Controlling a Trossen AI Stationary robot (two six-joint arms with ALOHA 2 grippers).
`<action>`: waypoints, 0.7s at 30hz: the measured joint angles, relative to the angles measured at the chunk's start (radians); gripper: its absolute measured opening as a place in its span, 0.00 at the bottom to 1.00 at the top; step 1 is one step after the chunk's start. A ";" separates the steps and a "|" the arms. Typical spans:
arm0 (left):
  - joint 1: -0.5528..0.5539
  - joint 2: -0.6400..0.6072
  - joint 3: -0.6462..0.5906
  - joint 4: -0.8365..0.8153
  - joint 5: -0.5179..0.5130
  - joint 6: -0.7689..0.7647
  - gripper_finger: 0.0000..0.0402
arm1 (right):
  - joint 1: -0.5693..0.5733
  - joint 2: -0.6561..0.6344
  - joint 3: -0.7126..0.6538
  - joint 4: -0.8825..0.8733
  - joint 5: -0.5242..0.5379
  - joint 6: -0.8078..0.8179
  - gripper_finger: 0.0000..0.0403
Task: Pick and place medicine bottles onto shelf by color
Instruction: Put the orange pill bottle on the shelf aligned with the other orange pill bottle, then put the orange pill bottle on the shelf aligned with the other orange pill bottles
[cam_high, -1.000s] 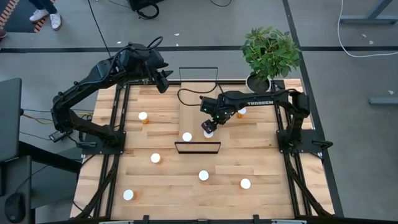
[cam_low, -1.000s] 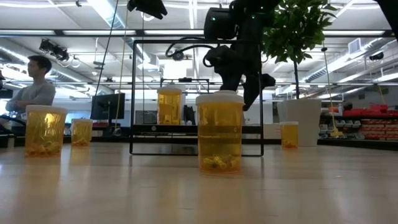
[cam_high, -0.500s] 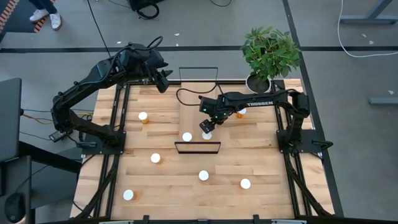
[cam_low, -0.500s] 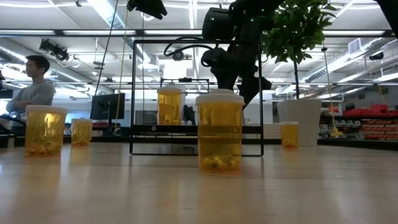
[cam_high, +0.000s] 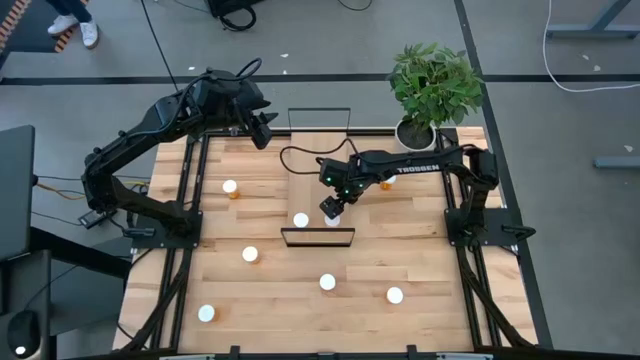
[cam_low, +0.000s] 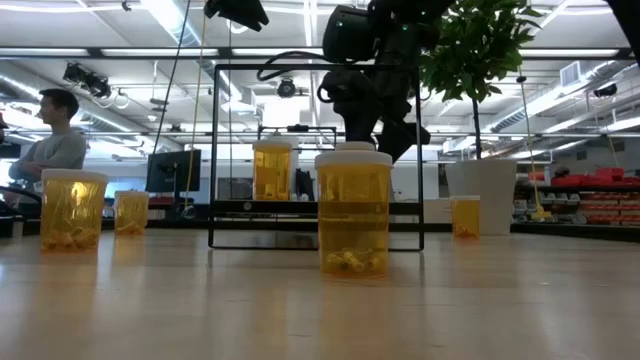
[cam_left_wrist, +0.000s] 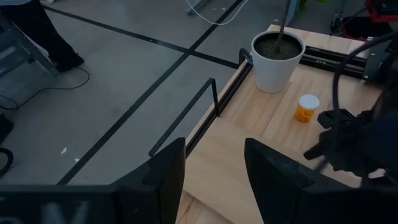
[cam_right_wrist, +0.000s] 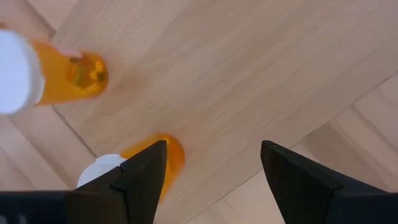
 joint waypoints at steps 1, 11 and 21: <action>0.000 0.000 0.000 0.000 0.000 0.000 0.43 | 0.004 0.000 0.000 0.000 -0.001 0.000 0.66; 0.000 0.000 0.000 0.000 0.000 0.000 0.43 | 0.000 0.000 0.000 -0.022 0.052 0.000 0.66; 0.000 0.000 0.000 -0.015 0.000 0.000 0.43 | -0.040 -0.016 0.003 -0.104 0.049 0.013 0.66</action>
